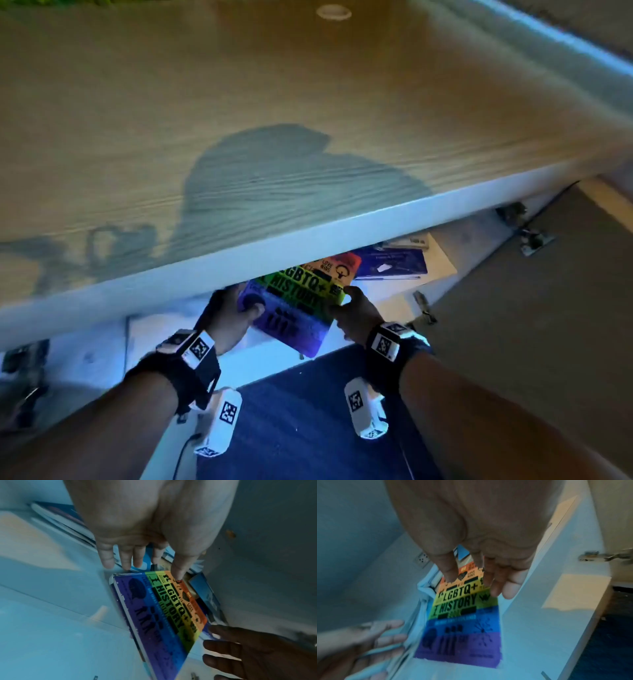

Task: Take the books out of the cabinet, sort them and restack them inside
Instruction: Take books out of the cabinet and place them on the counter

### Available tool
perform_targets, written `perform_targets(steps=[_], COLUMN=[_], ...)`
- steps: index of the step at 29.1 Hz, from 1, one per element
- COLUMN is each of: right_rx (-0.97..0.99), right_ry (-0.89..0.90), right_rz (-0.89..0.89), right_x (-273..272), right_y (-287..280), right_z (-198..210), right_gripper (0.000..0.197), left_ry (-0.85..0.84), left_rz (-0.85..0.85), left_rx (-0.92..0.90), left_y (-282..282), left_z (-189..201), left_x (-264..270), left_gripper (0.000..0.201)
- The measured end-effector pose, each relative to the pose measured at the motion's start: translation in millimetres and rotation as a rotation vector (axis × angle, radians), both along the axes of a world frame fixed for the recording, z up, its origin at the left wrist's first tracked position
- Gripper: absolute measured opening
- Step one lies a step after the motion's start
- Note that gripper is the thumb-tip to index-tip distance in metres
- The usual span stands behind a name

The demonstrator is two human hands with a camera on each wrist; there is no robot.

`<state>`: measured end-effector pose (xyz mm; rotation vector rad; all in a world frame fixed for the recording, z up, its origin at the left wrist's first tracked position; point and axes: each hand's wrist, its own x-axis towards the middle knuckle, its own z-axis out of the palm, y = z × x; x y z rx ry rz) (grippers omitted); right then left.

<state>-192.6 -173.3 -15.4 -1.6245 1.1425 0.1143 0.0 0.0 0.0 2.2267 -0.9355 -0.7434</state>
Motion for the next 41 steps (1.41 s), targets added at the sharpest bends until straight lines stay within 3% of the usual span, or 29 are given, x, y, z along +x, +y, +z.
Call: perform_targets(steps=[2,4,8,10,11,14,17,20,23,31,33,35,37,41], right_rx=[-0.014,0.287,0.288,0.102,0.067,-0.001,0.077,0.176,0.298,0.149,0.053,-0.042,-0.025,-0.352], right_ry=[0.039,-0.081,-0.144,-0.127,-0.128,-0.061,-0.042,-0.168,-0.325,-0.443,-0.462,-0.47,-0.438,-0.305], right_rz=[-0.063,-0.08,-0.148,-0.184,-0.192,-0.096,-0.067,-0.133,-0.25,-0.039,-0.015,-0.004,-0.08,-0.115], right_x=[-2.7,-3.3,6.6,1.5,-3.3,-27.9,-53.9,-88.3,-129.0,-211.2,-208.0,-192.2,-163.2,-100.0], right_y=[-2.8,-9.7,-5.7,-6.7,-6.0,-7.5,2.4,31.6,56.6,62.0,49.0,29.1,-6.6,-103.9], right_z=[-21.5,-41.6,-66.5,-97.4,-103.3,-104.6,-88.6,-36.5,30.3,256.6,305.7,343.1,374.5,395.9], right_gripper=[0.032,0.03,0.041,0.064,0.066,0.041,0.027,0.035,0.054,0.026,0.019,0.032,0.028,0.032], left_ry=[-0.081,-0.095,-0.191,-0.092,-0.032,0.139,0.445,0.577,0.543,0.487,0.467,0.486,0.488,0.426], left_rz=[0.036,0.079,0.186,0.222,0.218,0.264,0.421,0.613,0.646,0.626,0.62,0.566,0.47,0.178], left_rx=[0.011,0.054,0.201,0.215,0.202,0.161,0.037,-0.082,-0.158,-0.427,-0.494,-0.533,-0.553,-0.482], left_y=[-8.2,-19.9,-26.2,-22.9,-19.9,-2.9,27.8,53.6,74.3,109.5,98.3,78.0,40.4,-55.8], left_z=[-30.9,-31.5,-45.0,-47.3,-49.0,-44.6,-47.0,-9.6,59.1,252.0,294.4,328.6,357.9,368.2], left_x=[7.9,2.1,1.6,-2.6,-6.6,-33.4,-63.9,-109.4,-165.5,-278.1,-281.2,-269.9,-242.0,-167.5], left_gripper=[0.061,0.066,0.065,0.065,0.059,0.037,0.034,0.055,0.029,0.024,0.025,0.024,0.024,0.045])
